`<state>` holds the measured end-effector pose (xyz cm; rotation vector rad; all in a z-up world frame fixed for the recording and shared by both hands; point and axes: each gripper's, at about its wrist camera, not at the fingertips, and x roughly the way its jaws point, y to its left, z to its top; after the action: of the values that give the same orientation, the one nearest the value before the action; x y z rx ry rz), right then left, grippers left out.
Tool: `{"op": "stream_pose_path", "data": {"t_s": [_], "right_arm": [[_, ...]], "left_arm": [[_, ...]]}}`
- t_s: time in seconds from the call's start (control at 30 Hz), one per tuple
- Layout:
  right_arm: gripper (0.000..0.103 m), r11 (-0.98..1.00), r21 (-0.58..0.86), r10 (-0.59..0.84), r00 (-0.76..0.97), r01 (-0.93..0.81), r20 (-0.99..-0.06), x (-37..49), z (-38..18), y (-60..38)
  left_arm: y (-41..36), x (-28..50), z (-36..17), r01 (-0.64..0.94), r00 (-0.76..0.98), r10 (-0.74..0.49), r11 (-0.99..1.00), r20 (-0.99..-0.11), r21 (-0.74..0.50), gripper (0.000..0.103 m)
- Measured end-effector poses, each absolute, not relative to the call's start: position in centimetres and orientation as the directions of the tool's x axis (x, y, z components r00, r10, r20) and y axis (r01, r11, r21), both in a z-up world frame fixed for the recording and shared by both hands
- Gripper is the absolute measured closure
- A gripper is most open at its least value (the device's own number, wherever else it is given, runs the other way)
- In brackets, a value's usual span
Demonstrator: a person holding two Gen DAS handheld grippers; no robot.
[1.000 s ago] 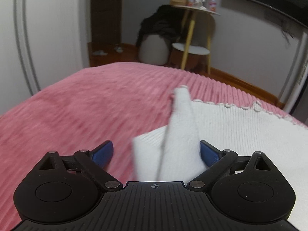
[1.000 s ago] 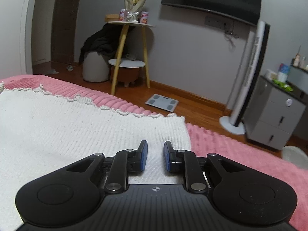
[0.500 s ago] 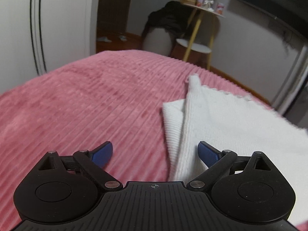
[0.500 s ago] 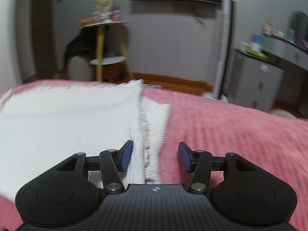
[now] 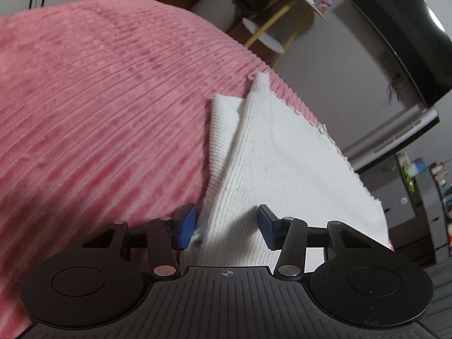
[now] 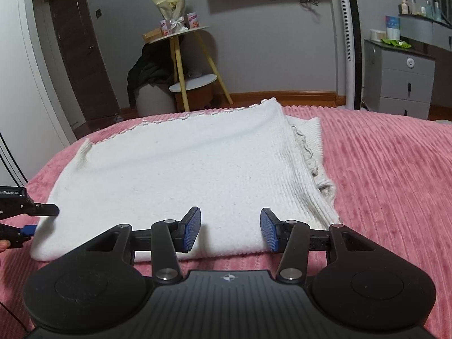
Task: Fold small clothes
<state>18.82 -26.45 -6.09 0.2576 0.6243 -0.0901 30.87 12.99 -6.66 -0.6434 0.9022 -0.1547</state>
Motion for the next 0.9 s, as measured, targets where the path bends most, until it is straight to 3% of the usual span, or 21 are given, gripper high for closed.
{"op": "stream_pose_path", "data": {"t_s": [0.2, 0.27, 0.43, 0.7, 0.83, 0.9], "right_arm": [[0.056, 0.969, 0.198, -0.001, 0.8, 0.15, -0.6, 18.9, -7.3, -25.3], [0.056, 0.973, 0.181, -0.006, 0.799, 0.144, -0.602, 18.9, -7.7, -25.2], [0.056, 0.973, 0.188, 0.001, 0.809, 0.136, -0.588, 18.9, -7.8, -25.5], [0.056, 0.973, 0.162, -0.045, 0.82, 0.166, -0.57, 18.6, -7.7, -26.2], [0.056, 0.973, 0.159, -0.05, 0.821, 0.169, -0.568, 18.5, -7.7, -26.4], [0.056, 0.975, 0.15, -0.051, 0.824, 0.163, -0.565, 18.5, -7.8, -26.4]], "left_arm": [[13.5, 32.5, -8.0, -0.182, 0.59, -0.468, 0.717, -0.659, -0.672, 0.052], [13.5, 33.0, -7.5, -0.195, 0.563, -0.47, 0.724, -0.68, -0.661, 0.071], [11.2, 33.3, -3.6, -0.136, 0.567, -0.407, 0.811, -0.716, -0.569, 0.078], [-1.9, 31.0, 2.0, 0.167, 0.621, -0.343, 0.936, -0.704, -0.309, 0.077], [-6.1, 31.1, -1.2, 0.224, 0.543, -0.408, 0.913, -0.734, -0.342, 0.062], [-6.6, 30.5, -2.1, 0.217, 0.546, -0.39, 0.921, -0.742, -0.325, 0.061]]}}
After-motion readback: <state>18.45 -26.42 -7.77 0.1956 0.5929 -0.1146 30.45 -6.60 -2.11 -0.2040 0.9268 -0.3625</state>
